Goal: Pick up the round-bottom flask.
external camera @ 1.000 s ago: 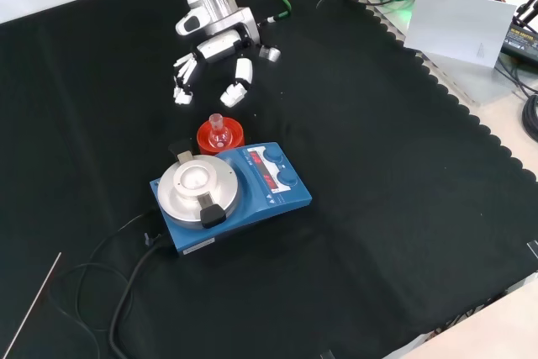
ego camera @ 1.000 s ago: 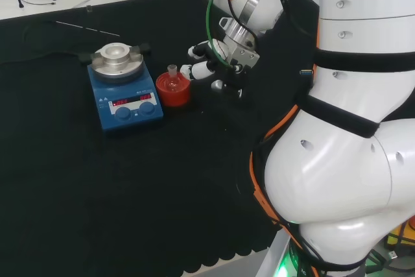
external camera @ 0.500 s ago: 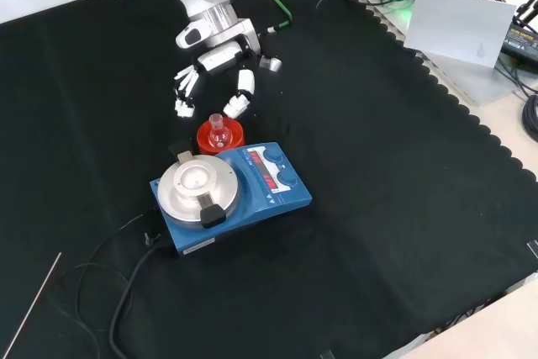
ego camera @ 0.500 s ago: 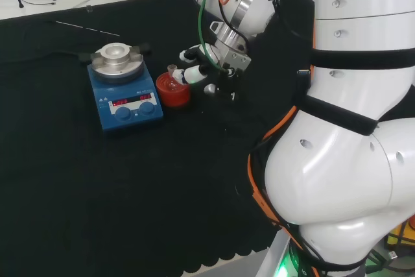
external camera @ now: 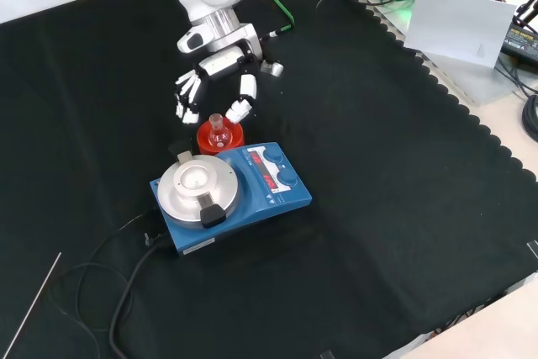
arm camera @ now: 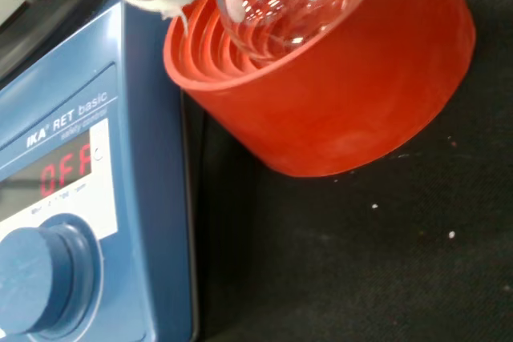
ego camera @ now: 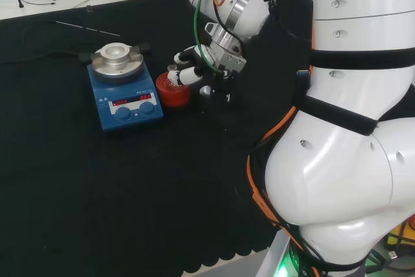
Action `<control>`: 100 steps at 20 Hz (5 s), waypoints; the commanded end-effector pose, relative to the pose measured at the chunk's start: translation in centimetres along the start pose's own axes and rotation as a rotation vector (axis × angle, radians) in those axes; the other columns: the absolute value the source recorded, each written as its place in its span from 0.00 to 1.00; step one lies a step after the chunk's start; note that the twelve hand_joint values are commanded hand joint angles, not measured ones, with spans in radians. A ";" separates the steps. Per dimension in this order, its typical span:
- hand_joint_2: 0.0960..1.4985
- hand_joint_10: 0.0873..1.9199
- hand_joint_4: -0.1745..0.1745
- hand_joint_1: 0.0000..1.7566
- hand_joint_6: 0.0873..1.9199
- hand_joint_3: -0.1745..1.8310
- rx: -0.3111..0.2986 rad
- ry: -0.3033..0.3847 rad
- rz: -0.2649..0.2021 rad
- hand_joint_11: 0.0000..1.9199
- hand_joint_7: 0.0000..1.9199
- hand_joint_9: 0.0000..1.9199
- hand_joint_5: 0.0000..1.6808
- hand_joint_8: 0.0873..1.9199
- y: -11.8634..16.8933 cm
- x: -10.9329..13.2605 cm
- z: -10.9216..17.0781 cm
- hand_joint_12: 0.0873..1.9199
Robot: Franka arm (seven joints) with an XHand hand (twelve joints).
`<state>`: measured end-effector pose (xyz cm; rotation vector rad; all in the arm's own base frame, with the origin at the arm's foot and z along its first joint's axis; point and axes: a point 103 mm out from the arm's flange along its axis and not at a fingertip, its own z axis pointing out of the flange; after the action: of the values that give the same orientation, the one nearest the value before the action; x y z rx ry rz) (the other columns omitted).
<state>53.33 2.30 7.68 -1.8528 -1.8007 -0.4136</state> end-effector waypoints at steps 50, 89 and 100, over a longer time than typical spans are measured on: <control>0.53 0.27 0.84 0.57 0.43 0.30 -0.138 -0.057 0.002 0.04 0.24 0.29 0.60 0.28 0.8 1.5 0.3 0.70; 0.30 0.28 0.45 0.54 0.38 0.46 -0.120 -0.106 -0.019 0.03 0.20 0.26 0.36 0.28 1.1 2.5 1.1 0.69; 0.31 0.28 0.47 0.54 0.40 0.46 -0.128 -0.087 0.000 0.03 0.21 0.27 0.43 0.29 1.7 2.5 1.5 0.69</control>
<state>54.73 5.35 7.70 -1.9817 -1.8779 -0.4556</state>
